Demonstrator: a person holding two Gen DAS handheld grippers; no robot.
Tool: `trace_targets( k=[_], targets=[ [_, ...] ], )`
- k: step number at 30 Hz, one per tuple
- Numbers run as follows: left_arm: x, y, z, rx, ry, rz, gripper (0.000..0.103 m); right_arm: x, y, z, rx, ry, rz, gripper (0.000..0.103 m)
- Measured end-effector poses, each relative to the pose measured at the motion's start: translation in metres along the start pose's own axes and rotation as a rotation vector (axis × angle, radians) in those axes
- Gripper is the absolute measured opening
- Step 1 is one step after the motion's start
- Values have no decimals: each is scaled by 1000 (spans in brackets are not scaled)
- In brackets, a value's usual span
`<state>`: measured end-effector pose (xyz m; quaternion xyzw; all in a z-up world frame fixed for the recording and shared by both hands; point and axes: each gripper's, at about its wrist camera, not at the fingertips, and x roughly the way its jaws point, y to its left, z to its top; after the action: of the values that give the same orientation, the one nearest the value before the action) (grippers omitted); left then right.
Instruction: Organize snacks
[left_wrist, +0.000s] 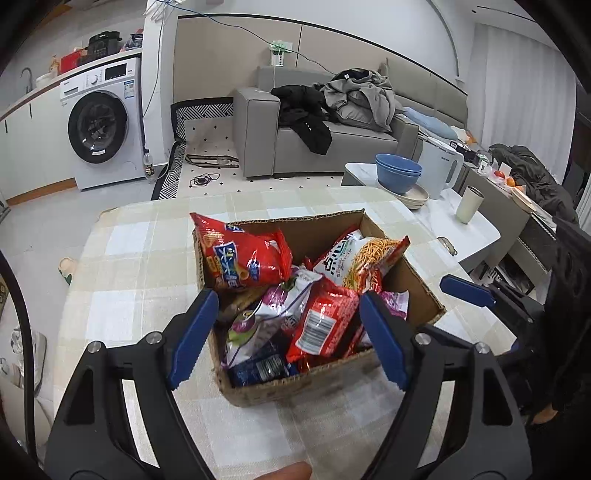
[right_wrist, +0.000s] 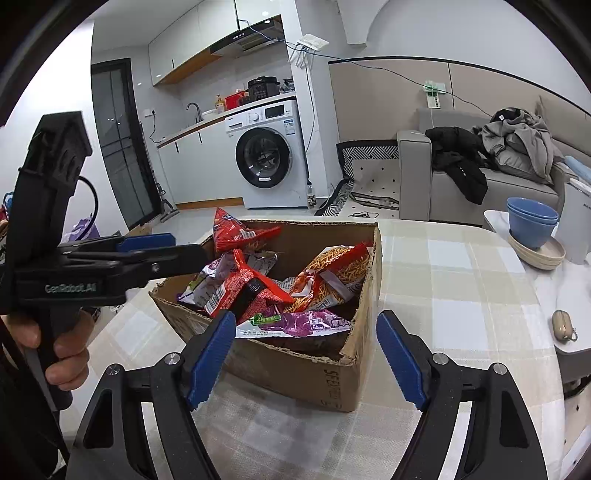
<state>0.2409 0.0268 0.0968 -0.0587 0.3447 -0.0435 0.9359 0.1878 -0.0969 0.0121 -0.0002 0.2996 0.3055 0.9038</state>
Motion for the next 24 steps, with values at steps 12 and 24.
trace_targets(
  k=[12,24],
  targets=[
    [-30,-2,-34,26,-21,21,102,-9,3,0,34,-33,19,98],
    [-59,-1,-75,14,-68,37,102,-36,17,-18,13,-64,8,102]
  ],
)
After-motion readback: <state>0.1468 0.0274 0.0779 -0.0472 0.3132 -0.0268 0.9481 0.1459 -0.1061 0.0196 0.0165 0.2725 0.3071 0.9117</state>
